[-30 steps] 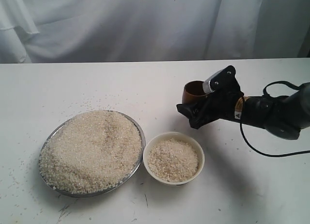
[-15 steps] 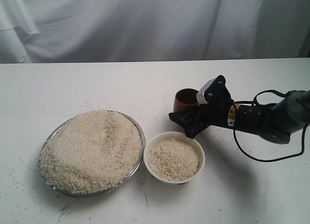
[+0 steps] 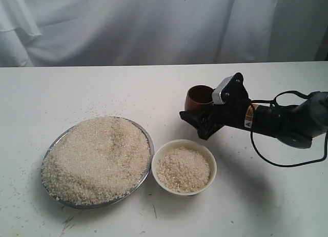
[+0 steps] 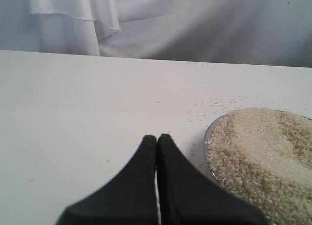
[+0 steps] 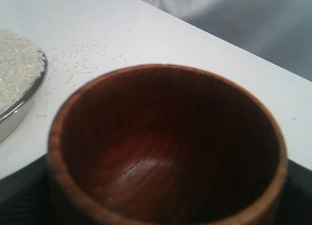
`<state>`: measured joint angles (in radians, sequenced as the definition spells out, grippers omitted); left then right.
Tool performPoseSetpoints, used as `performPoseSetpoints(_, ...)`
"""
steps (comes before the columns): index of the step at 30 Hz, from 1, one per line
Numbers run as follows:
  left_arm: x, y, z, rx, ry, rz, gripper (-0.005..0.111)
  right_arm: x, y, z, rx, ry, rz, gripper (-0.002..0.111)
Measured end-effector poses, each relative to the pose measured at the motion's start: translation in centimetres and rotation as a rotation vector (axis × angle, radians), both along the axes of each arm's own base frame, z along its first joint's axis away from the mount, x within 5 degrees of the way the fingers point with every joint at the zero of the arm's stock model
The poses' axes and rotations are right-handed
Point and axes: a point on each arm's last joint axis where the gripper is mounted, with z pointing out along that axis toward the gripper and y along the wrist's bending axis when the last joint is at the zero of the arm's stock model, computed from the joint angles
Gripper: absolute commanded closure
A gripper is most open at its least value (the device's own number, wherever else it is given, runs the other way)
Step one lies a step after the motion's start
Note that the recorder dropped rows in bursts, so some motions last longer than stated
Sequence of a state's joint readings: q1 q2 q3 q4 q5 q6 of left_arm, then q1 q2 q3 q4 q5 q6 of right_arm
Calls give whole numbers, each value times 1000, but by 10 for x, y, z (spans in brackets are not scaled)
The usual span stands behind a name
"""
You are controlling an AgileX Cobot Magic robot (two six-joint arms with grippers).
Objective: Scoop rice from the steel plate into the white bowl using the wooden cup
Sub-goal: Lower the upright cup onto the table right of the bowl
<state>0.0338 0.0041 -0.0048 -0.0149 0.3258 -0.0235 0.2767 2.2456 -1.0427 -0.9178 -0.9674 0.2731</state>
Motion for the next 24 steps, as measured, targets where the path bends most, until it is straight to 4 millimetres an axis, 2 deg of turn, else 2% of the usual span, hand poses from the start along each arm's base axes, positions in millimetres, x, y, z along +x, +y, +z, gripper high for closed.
performPoseSetpoints(8, 0, 0, 0, 0, 0, 0, 107, 10, -13, 0, -8, -11, -35, 108)
performPoseSetpoints(18, 0, 0, 0, 0, 0, 0, 107, 15, -14, -19, -87, 28, -33, 96)
performPoseSetpoints(21, 0, 0, 0, 0, 0, 0, 107, 16, -15, -19, -82, 36, -40, 88)
performPoseSetpoints(24, 0, 0, 0, 0, 0, 0, 107, 16, -16, -19, -66, 61, -45, 72)
